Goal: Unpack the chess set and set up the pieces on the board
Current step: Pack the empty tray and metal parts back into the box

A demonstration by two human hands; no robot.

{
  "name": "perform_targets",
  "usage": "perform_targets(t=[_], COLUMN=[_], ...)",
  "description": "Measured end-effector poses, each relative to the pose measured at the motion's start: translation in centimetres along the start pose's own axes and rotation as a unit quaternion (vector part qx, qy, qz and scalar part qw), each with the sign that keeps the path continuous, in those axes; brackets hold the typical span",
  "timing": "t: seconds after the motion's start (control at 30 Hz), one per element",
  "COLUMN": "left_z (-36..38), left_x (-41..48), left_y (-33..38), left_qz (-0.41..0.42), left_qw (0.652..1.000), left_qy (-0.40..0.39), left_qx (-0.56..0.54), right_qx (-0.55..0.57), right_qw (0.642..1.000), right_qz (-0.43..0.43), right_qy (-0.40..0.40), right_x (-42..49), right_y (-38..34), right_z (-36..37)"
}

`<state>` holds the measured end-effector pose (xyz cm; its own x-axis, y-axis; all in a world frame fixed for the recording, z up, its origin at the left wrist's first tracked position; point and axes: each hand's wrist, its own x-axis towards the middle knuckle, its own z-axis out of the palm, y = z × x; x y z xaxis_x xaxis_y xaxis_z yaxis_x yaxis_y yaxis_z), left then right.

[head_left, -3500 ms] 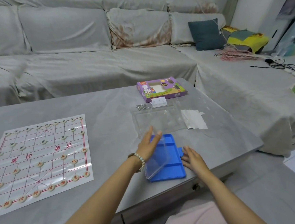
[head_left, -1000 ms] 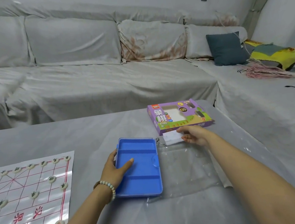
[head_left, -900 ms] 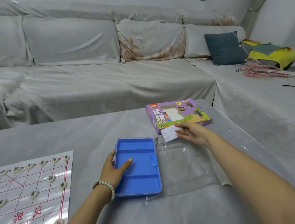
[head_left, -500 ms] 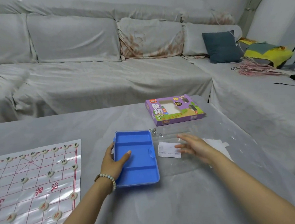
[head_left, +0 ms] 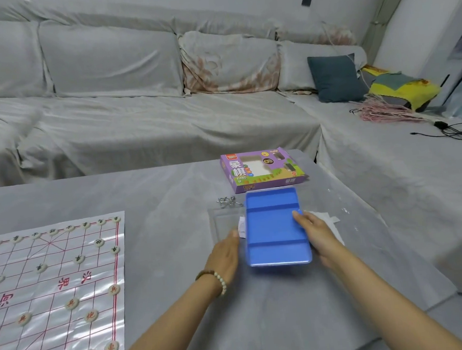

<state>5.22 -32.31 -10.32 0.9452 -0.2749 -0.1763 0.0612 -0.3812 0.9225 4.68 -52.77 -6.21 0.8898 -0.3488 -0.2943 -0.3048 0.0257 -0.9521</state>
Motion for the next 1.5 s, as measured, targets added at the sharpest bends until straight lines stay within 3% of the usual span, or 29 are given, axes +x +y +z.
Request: perform_targets(t=[0.13,0.27,0.6,0.7,0.77,0.83,1.1,1.27,1.5], left_z=[-0.1,-2.1,-9.3,-9.1,-8.4,-7.2,-4.5,-5.6,-6.8], left_x=[-0.9,-2.5,-7.1,-8.3,-9.2,-10.4,-11.3,-9.8,-8.5], left_y=[-2.0,-3.9,-8.9,-9.0,-8.8,-8.6,-8.2,-7.5,-7.8], left_qz=[0.063,0.080,0.138,0.133,0.110,0.080,0.005,0.012,0.026], left_qw=[0.958,0.937,0.954,0.966,0.970,0.975,0.986,0.991,0.998], left_qy=[-0.024,-0.022,-0.018,0.059,0.135,0.163,0.095,0.076,0.061], left_qx=[0.277,0.340,0.265,0.215,0.169,0.130,0.137,0.110,-0.020], right_qx=[0.012,0.032,0.052,-0.011,-0.029,-0.036,-0.027,-0.050,-0.067], right_qw=[0.999,0.998,0.998,0.998,0.997,0.997,0.994,0.995,0.994], right_qz=[-0.014,-0.026,-0.027,-0.043,-0.056,-0.064,-0.095,-0.090,-0.082], right_qy=[0.043,0.038,-0.014,-0.048,-0.046,-0.033,0.044,0.011,-0.029], right_x=[-1.3,-3.3,-10.3,-11.7,-12.0,-12.1,-10.5,-10.7,-9.5], right_y=[-0.7,-0.4,2.6,3.8,4.0,3.8,4.6,5.6,6.5], right_z=[-2.4,-2.3,1.7,3.3,4.0,4.4,5.3,6.2,8.3])
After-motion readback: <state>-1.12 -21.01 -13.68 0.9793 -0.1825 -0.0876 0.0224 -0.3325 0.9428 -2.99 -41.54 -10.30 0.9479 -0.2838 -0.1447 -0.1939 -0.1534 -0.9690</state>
